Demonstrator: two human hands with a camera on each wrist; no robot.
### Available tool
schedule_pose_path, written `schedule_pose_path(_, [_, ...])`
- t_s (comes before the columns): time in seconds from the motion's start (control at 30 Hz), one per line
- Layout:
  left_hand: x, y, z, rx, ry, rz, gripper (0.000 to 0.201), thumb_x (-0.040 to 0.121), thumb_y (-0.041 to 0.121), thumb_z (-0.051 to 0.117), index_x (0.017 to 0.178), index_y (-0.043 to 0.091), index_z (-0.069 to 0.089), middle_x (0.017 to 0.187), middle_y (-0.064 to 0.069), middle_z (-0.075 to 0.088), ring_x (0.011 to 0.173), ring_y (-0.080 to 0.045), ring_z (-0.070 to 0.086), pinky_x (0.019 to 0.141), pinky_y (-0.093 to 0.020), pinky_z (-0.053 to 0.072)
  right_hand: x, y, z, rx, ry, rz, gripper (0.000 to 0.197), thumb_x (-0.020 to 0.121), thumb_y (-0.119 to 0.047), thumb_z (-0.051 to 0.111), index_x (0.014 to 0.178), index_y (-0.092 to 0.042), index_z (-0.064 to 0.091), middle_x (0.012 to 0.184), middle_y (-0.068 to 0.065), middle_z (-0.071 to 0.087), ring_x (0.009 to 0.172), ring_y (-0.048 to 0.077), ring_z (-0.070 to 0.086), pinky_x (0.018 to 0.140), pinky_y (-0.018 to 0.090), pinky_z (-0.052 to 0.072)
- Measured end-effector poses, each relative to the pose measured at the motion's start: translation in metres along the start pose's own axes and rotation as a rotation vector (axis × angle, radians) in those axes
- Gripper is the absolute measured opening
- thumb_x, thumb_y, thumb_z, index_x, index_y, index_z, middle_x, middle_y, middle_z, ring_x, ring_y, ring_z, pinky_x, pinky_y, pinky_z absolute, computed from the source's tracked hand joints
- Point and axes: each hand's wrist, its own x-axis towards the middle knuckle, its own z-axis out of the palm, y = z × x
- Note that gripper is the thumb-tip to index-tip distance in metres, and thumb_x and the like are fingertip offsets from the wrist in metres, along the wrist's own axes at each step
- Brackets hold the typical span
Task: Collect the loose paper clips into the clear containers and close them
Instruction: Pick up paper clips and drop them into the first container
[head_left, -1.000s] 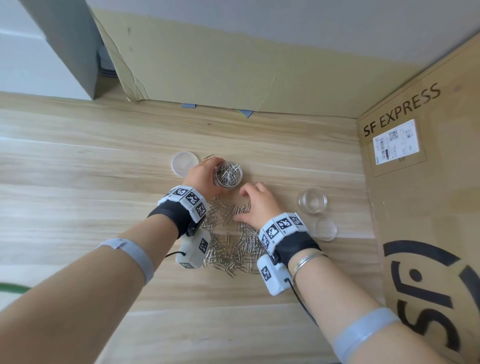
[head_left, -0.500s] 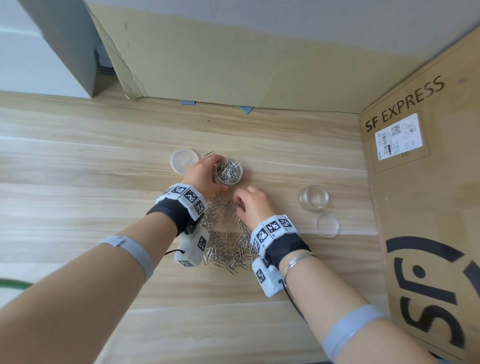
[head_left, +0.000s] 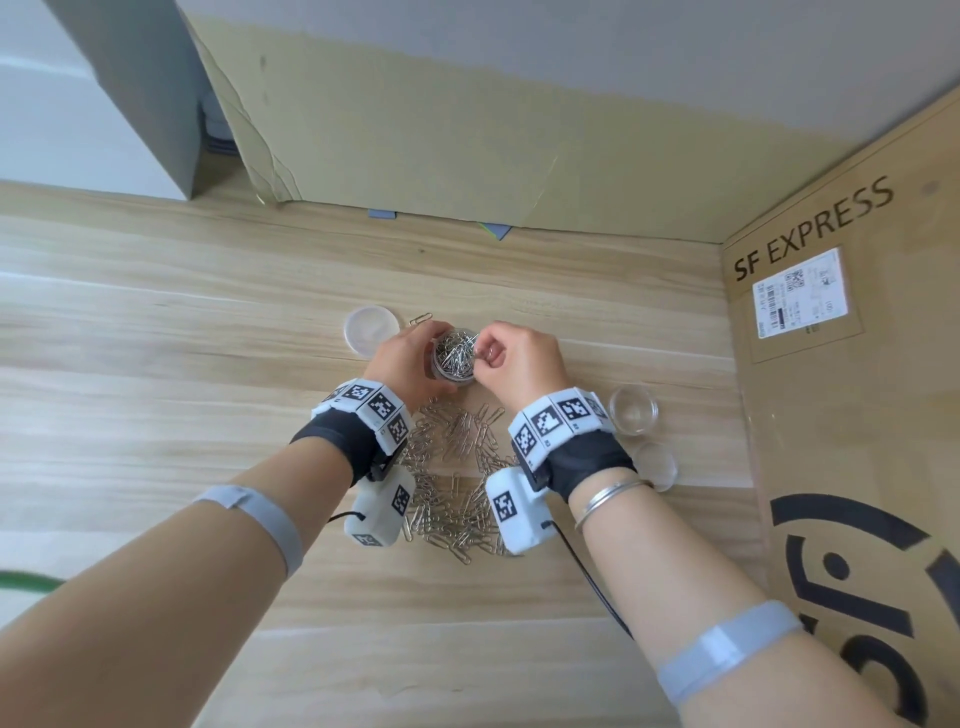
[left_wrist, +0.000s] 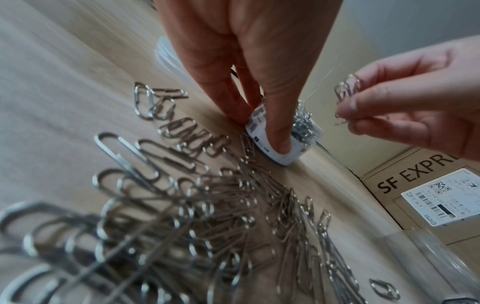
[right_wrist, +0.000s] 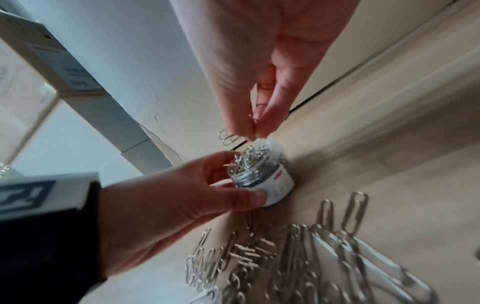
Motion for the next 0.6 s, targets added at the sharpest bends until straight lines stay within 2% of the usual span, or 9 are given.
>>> schedule_pose_path(0.13, [-0.001,0.001,-0.001,0.019,-0.011,-0.004,0.069,0.068,0.012,0.077,0.129,0.013,0.045,0.121,-0.010,0.058,0.108,-0.025,0.056,0.091,-0.027,0.041,0.011,-0.007,0.008,0.007,0.018,-0.022,0.008,0.077,-0.009,0.066,0.082,-0.014,0.069,0.080,0.002,0.066,0.074,0.018,0.061,0.076,0.036,0.055])
schedule_pose_path(0.2, [-0.001,0.000,-0.001,0.012,-0.010,-0.002,0.068,0.068,0.012,0.077,0.128,0.013,0.045,0.120,-0.011,0.059,0.106,-0.025,0.056,0.090,-0.027,0.041,0.012,-0.006,0.010,0.019,0.011,-0.023,0.011,0.077,-0.011,0.069,0.087,-0.014,0.069,0.085,0.002,0.066,0.074,0.015,0.058,0.078,0.036,0.054])
schedule_pose_path(0.27, [-0.001,0.000,0.000,0.012,-0.008,0.002,0.067,0.067,0.013,0.078,0.127,0.013,0.046,0.118,-0.011,0.060,0.106,-0.025,0.056,0.089,-0.027,0.041,0.011,-0.005,0.009,0.024,0.011,-0.022,0.014,0.077,-0.014,0.071,0.092,-0.014,0.069,0.091,0.002,0.068,0.077,0.016,0.061,0.079,0.032,0.054])
schedule_pose_path(0.37, [0.000,0.000,-0.001,-0.005,-0.005,0.005,0.068,0.066,0.012,0.078,0.126,0.013,0.047,0.120,-0.011,0.060,0.108,-0.025,0.056,0.094,-0.031,0.042,0.010,-0.003,0.006,0.036,0.017,-0.018,0.014,0.079,-0.016,0.071,0.093,-0.015,0.071,0.092,0.002,0.071,0.075,0.012,0.061,0.078,0.024,0.051])
schedule_pose_path(0.5, [-0.001,0.000,-0.001,-0.005,-0.004,0.000,0.069,0.066,0.011,0.078,0.127,0.013,0.047,0.122,-0.010,0.059,0.111,-0.024,0.056,0.098,-0.032,0.043,0.009,-0.001,0.006,0.000,-0.014,-0.009,0.015,0.084,-0.017,0.066,0.097,-0.017,0.073,0.093,0.002,0.074,0.082,0.014,0.067,0.083,0.028,0.054])
schedule_pose_path(0.6, [0.000,0.001,-0.001,-0.005,-0.002,-0.007,0.070,0.065,0.010,0.079,0.127,0.013,0.047,0.123,-0.010,0.058,0.112,-0.025,0.055,0.099,-0.032,0.042,0.009,0.003,0.002,0.098,0.062,0.044,0.017,0.084,-0.018,0.066,0.100,-0.016,0.071,0.096,0.001,0.073,0.082,0.011,0.066,0.083,0.022,0.053])
